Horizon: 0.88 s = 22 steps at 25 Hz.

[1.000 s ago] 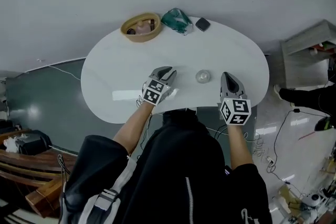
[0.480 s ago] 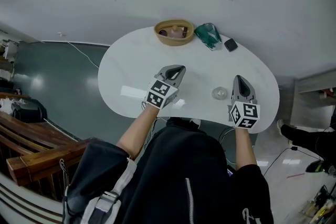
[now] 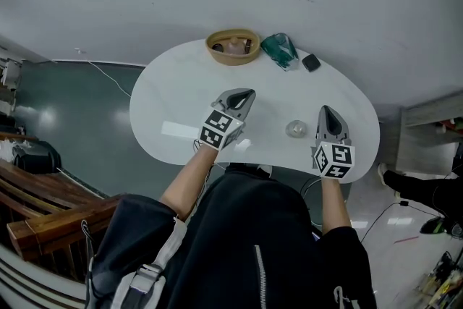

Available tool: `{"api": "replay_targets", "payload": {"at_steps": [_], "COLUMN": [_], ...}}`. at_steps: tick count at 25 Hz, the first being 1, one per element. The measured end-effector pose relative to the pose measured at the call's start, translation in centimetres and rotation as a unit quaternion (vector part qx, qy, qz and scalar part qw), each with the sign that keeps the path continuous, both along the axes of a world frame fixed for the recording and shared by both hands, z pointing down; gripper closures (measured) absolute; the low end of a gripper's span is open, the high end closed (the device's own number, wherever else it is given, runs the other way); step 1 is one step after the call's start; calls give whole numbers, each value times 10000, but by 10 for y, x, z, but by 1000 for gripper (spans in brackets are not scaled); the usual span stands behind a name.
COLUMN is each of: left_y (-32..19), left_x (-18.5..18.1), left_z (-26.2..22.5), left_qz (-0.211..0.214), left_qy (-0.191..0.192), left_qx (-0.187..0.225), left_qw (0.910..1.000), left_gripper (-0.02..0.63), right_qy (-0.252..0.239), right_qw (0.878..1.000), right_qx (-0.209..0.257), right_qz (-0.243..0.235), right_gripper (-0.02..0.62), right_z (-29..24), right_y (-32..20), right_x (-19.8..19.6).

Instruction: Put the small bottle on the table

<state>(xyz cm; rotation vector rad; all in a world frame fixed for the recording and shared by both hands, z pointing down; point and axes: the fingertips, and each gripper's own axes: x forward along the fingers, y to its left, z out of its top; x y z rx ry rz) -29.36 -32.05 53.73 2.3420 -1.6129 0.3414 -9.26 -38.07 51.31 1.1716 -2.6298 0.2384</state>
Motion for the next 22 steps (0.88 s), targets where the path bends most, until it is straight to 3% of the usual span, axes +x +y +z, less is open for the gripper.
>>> {"api": "replay_targets", "payload": {"at_steps": [22], "left_y": [-4], "left_x": [10], "left_z": [-1], "left_qz": [222], "left_qy": [157], "left_qx": [-13], "left_qw": [9996], "left_gripper": [606], "right_qy": [-52], "right_qw": [9999], "right_qx": [8], "right_qz": [151], "right_gripper": [594], "right_z": [-4], "right_y": [9], "right_x": [11]}}
